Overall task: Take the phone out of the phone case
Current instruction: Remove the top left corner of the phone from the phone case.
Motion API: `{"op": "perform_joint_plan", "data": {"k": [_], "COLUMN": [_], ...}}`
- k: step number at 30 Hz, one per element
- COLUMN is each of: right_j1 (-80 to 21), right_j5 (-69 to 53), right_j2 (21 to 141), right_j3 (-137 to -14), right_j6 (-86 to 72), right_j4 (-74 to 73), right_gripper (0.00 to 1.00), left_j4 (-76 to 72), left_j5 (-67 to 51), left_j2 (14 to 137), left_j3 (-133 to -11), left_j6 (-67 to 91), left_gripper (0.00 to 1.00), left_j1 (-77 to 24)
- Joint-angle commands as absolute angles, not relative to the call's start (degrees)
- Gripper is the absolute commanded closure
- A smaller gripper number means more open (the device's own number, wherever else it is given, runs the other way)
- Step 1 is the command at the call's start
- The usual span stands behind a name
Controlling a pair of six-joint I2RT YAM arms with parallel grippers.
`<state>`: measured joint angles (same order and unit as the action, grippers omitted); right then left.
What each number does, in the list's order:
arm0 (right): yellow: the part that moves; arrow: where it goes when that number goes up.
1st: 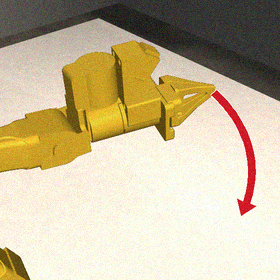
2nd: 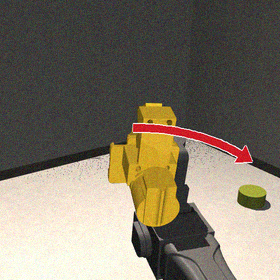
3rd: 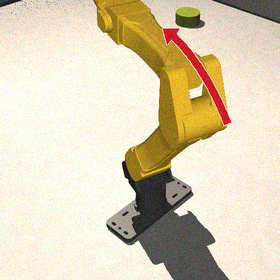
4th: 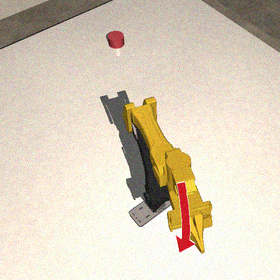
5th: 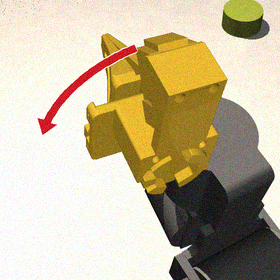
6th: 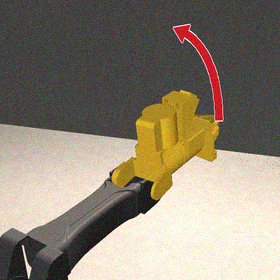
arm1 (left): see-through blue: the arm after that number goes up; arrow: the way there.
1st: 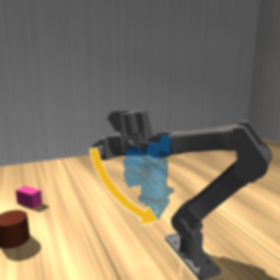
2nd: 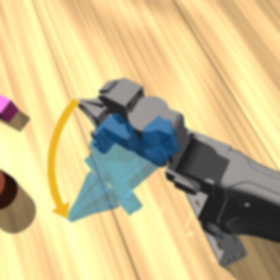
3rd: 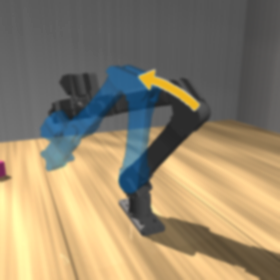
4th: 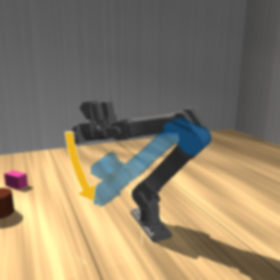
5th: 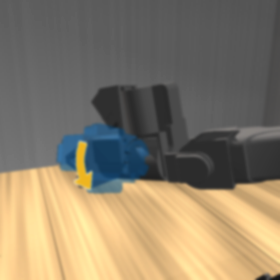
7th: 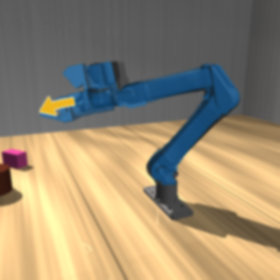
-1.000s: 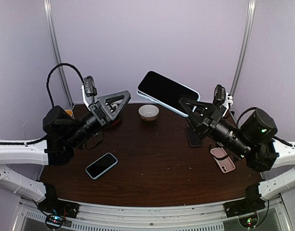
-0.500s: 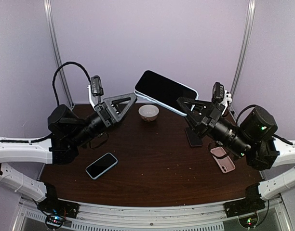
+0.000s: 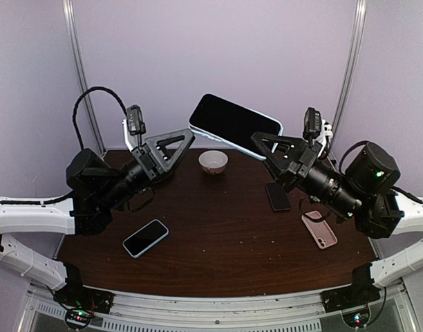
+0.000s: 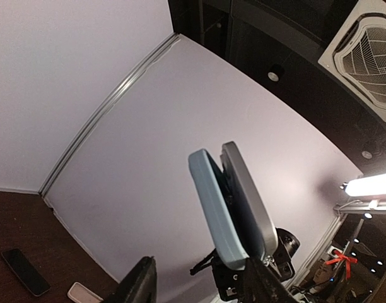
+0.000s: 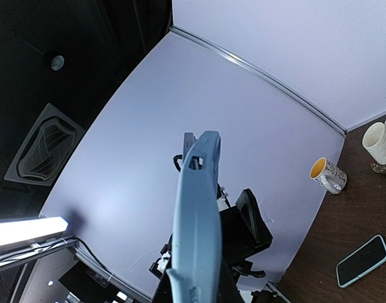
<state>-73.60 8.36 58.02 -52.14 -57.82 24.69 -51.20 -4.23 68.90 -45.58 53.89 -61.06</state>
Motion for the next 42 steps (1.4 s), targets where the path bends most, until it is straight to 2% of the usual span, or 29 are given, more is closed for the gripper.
{"op": "perform_joint_plan", "data": {"k": [1, 19, 31, 36, 42], "right_j1": [-73.7, -73.8, -73.8, -73.8, -73.7], "right_j5": [2.3, -14.0, -18.3, -17.4, -22.9], "right_j2": [58.7, 61.1, 63.4, 63.3, 65.0], "right_j3": [-56.8, -65.7, -66.1, -64.4, -64.6], "right_j6": [-54.2, -47.8, -48.8, -49.0, -51.0], "right_j4": [23.3, 9.9, 11.0, 12.4, 14.7], "right_gripper": [1.0, 1.0, 1.0, 1.0, 1.0], "left_j4": [-53.2, -46.7, -46.0, -44.9, -45.6], "left_j5": [-6.4, -7.3, -10.0, -10.6, -11.6], "left_j2": [68.7, 67.0, 69.8, 71.2, 72.4], "left_j3": [-47.3, -48.0, -49.1, -49.3, -49.0], "left_j6": [52.7, 49.6, 50.1, 51.1, 51.8], "left_gripper": [0.5, 0.49, 0.49, 0.53, 0.56], "left_j1": [-60.7, -60.6, -60.4, -60.1, -60.0]}}
